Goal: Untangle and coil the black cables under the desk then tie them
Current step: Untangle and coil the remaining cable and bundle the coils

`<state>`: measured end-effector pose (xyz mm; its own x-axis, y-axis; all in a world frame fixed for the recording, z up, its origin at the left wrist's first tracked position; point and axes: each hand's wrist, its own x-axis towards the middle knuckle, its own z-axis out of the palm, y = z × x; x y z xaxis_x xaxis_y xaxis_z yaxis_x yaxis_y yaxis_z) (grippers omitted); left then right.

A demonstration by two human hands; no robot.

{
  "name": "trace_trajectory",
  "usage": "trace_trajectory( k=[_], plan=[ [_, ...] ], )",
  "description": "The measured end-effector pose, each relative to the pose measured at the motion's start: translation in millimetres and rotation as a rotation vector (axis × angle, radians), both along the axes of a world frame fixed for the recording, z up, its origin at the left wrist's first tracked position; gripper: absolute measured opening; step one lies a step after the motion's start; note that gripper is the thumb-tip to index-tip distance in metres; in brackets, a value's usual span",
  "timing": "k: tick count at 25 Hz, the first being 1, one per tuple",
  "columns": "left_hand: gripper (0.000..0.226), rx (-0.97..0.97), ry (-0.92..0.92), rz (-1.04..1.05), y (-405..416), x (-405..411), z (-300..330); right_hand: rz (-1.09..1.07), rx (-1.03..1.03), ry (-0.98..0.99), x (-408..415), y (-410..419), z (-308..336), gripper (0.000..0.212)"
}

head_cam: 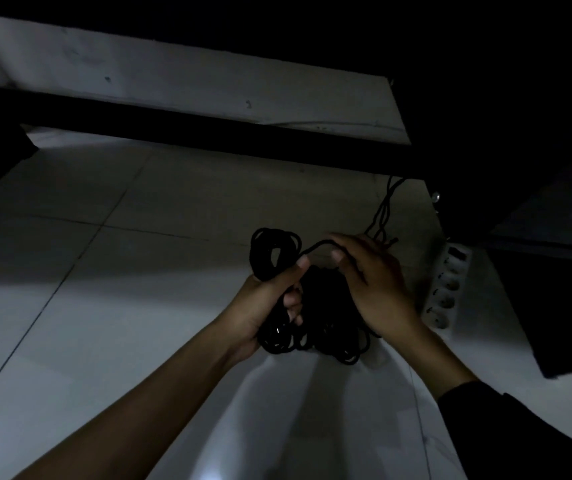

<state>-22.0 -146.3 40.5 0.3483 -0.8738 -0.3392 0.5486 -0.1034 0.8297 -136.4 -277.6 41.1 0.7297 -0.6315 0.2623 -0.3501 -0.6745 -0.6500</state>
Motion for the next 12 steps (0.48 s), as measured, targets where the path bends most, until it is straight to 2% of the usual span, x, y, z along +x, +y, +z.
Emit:
trace_trajectory(
  k=[4,7,12],
  plan=[
    [0.04,0.063,-0.071,-0.008,6.8,-12.4,4.3,-0.048,0.122,-0.053,-0.9,13.8,-6.1,0.031],
    [0.036,0.09,-0.104,0.059,7.3,-16.9,4.7,-0.075,0.199,-0.076,-1.7,16.6,-5.0,0.032],
    [0.026,0.23,-0.242,0.192,-8.1,-9.6,-9.2,-0.157,0.139,0.015,-23.4,12.5,-25.5,0.039]
  ],
)
